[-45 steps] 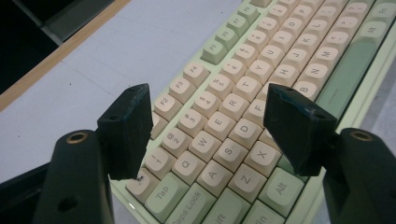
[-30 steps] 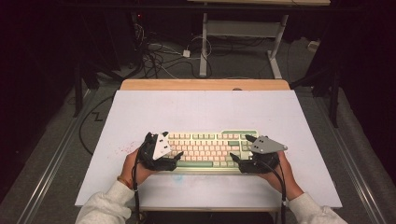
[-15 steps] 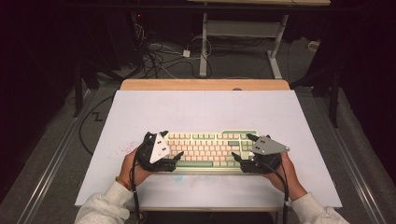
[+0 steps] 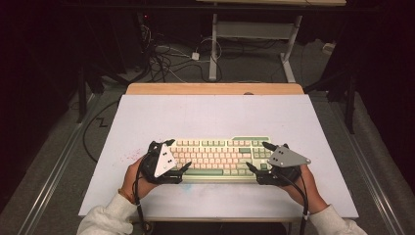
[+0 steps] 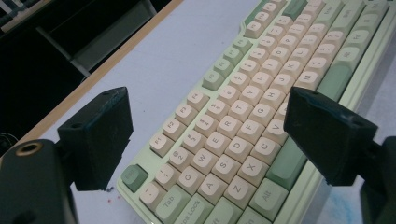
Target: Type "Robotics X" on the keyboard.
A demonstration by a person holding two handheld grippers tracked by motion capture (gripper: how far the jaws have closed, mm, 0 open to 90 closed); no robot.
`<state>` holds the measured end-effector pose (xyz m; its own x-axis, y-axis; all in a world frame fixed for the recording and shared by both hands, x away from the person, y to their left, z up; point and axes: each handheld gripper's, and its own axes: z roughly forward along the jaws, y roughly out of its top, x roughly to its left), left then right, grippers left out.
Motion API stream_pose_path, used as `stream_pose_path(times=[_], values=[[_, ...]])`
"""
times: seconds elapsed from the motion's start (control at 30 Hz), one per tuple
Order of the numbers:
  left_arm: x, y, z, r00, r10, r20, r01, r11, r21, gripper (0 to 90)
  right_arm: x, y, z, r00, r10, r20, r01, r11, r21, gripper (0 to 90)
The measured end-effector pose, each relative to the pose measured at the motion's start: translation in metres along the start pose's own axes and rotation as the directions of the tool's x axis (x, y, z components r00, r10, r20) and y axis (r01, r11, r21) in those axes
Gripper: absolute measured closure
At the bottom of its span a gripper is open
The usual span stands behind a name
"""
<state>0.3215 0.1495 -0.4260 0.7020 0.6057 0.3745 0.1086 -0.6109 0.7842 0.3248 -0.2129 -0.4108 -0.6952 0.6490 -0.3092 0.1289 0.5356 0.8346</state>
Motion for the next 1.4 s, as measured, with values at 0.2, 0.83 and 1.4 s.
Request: stream_pose_path(times=[0.2,0.83,1.4], values=[[0.001,-0.004,-0.006,1.0000,-0.003,-0.005,0.002,1.0000,-0.002,15.2,-0.001,-0.001,-0.005,0.9997,-0.013,0.021,0.013,1.000,0.001,21.1],[0.003,-0.018,-0.020,0.9998,0.003,-0.021,-0.002,0.9999,0.014,15.2,-0.001,-0.010,-0.020,0.9964,-0.041,0.073,0.040,0.999,0.022,21.2],[0.004,-0.038,-0.030,0.9980,-0.013,-0.061,0.014,0.9996,0.023,15.2,-0.008,-0.022,-0.035,0.9927,-0.028,0.117,0.028,1.000,0.006,20.6]])
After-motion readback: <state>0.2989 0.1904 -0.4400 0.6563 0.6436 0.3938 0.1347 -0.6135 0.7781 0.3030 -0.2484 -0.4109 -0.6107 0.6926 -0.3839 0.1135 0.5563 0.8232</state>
